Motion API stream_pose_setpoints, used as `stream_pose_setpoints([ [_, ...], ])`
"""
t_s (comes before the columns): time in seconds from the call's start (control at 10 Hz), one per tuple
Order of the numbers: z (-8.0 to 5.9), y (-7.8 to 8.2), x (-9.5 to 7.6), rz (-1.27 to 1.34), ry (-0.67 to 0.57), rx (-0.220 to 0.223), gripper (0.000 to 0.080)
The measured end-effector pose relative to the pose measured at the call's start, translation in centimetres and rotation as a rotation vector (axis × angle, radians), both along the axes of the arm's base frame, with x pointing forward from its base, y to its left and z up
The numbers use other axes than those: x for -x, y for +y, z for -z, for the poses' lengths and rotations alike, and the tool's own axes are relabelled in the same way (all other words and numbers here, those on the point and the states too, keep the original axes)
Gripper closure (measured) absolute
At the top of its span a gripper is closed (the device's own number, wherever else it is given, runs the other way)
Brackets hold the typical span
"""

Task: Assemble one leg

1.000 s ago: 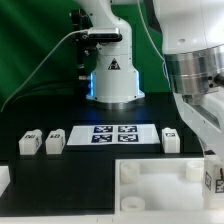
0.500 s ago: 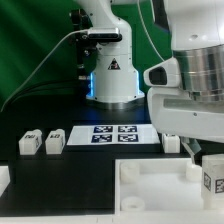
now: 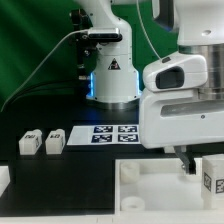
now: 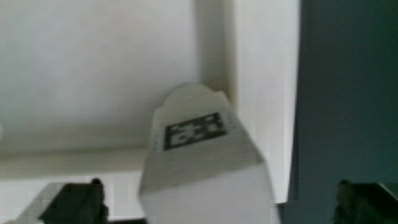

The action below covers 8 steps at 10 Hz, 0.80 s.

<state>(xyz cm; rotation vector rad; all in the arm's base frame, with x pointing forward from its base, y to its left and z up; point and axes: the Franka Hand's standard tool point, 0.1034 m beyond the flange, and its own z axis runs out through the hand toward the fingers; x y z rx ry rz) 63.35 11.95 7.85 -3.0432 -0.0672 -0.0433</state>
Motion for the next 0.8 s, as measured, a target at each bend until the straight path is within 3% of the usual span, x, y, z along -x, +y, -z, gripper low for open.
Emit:
stream_pose_setpoints([
  [0.2, 0.13, -0.03, 0.0, -0.043, -0.005, 0.001, 0.015],
  [0.4, 0.14, 0.0, 0.02, 0.013, 0.001, -0.001, 0.0384],
  [0.5, 0.15, 0.09, 0.04, 0.148, 0.015, -0.009, 0.0384],
  [0.6, 0.16, -0.08, 0.03, 0.238, 0.024, -0.01, 0.0502],
  [0.7, 0.16, -0.12, 0.02, 0.282, 0.028, -0.012, 0.0502],
  [0.8, 0.14, -0.24, -0.02, 0.499, 0.053, -0.029, 0.0502],
])
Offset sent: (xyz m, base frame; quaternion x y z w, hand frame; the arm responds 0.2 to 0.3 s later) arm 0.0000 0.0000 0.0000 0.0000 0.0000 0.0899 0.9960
